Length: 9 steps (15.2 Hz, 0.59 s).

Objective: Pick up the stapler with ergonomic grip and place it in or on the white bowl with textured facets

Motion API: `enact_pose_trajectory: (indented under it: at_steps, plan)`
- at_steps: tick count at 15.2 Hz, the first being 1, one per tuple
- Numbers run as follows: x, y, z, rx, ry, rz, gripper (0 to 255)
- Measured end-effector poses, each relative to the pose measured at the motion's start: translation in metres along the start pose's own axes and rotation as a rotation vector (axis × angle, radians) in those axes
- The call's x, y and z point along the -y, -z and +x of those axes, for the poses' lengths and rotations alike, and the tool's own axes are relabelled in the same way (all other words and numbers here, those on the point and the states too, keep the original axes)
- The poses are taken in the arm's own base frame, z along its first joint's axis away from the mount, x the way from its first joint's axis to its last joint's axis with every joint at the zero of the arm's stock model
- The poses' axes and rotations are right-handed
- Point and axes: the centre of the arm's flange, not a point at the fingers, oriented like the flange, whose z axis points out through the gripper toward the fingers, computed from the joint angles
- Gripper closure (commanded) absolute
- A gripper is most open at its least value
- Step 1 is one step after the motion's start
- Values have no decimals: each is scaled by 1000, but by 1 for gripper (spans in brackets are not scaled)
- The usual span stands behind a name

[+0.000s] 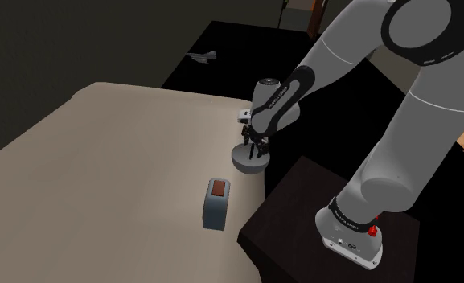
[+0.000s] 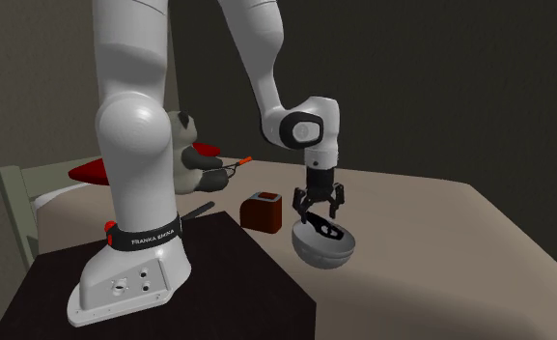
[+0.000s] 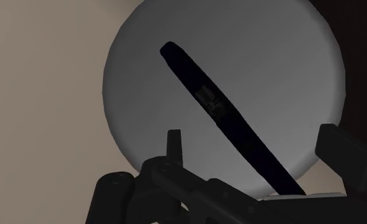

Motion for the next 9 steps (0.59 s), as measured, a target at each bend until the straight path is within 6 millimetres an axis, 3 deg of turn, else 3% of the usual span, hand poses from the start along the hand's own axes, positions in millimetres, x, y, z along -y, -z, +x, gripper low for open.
enact_pose_trajectory:
  at_steps: [3,9]
  plan:
    - [0,29,-1,0,0,0,0]
    - [0,35,-1,0,0,1,0]
